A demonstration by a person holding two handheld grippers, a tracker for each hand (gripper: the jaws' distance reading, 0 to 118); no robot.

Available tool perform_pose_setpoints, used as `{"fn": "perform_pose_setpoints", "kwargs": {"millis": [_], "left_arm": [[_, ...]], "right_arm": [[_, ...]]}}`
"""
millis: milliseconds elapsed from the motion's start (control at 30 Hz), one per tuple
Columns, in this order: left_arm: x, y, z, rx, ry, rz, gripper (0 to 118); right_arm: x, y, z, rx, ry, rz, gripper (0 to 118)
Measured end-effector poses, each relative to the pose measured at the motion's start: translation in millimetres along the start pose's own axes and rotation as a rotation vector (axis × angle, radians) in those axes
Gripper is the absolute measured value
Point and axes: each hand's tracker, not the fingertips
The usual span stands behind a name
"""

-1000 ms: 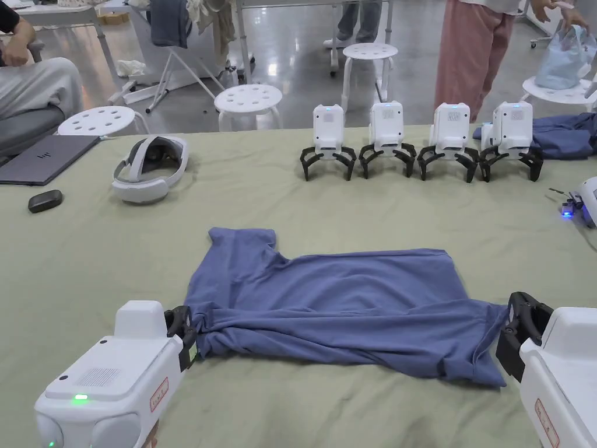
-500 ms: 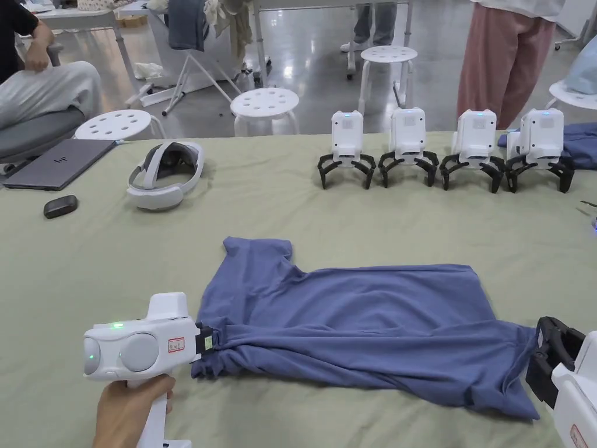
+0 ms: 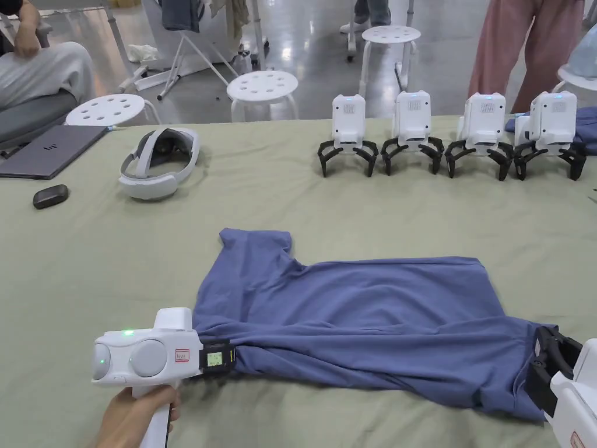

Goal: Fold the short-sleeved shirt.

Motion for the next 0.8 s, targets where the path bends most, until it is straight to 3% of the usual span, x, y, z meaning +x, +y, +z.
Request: {"fn": "perform_pose_setpoints", "kwargs": {"millis": [67, 233, 367, 467, 667, 800], "left_arm": [[0.1, -3.5, -1.1, -0.005, -0.005, -0.001, 92], [1.5, -11.3, -1.4, -0.044, -0.007, 0.008, 65], [7.9, -12.0, 4.6, -0.049, -0.029, -0.011, 22], [12.4, -12.9, 9.9, -0.047, -0.050, -0.016, 16], [4.6, -2.4, 37.8, 0.026, -0.092, -0.015, 15], [5.4, 3.9, 52.6, 0.046, -0.117, -0.021, 15]], "right_arm": [[0.9, -0.9, -0.5, -0.001, 0.004, -0.003, 5], [2.7, -0.9, 0.8, -0.002, 0.004, -0.011, 5], [3.6, 1.1, 3.6, 0.002, 0.003, -0.013, 5], [4.0, 2.4, 5.6, 0.008, 0.001, -0.014, 5], [12.1, 2.8, 2.8, -0.023, -0.012, -0.059, 5], [19.5, -4.5, -19.3, -0.193, -0.015, -0.091, 5]]}}
